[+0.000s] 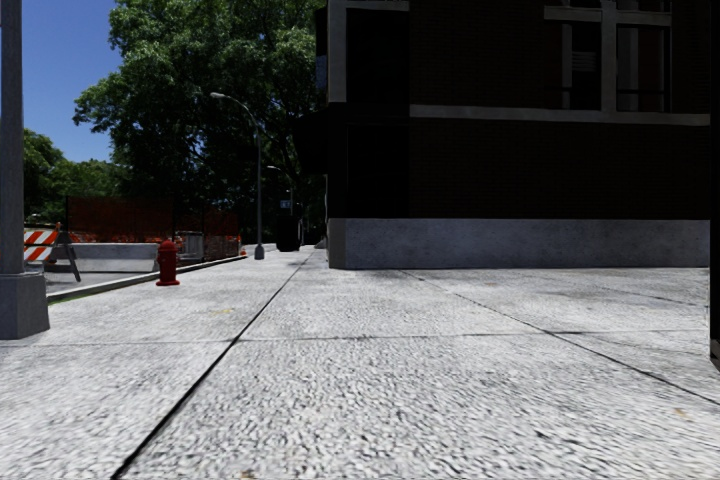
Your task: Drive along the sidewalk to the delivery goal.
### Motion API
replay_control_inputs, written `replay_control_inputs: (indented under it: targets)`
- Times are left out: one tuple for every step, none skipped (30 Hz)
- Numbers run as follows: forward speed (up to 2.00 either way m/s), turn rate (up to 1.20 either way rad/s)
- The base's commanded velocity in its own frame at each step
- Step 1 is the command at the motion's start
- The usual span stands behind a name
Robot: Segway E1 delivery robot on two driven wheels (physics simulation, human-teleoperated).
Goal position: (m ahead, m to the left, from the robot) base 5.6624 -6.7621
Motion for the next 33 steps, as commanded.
replay_control_inputs:
  targets:
    - [1.53, 0.00]
    - [1.53, 0.00]
    - [1.53, 0.00]
    - [1.53, 0.00]
    - [1.53, 0.00]
    - [1.53, 0.00]
    - [1.53, 0.00]
    - [1.53, 0.00]
    - [1.53, 0.00]
    - [1.53, 0.00]
    - [1.53, 0.00]
    - [1.53, 0.00]
    - [1.53, 0.00]
    - [1.53, 0.00]
    - [1.53, 0.00]
    - [1.53, 0.00]
    - [1.53, 0.00]
    - [1.53, 0.00]
    - [1.53, 0.00]
    - [1.53, 0.00]
    - [1.53, 0.00]
    - [1.53, 0.00]
    - [1.53, 0.00]
    - [1.53, 0.00]
    - [1.53, 0.00]
    - [1.53, 0.00]
    - [1.53, 0.00]
    - [1.53, 0.00]
    - [1.53, -0.02]
    - [1.53, -0.02]
    - [1.53, -0.08]
    - [1.53, -0.13]
    - [1.53, -0.21]
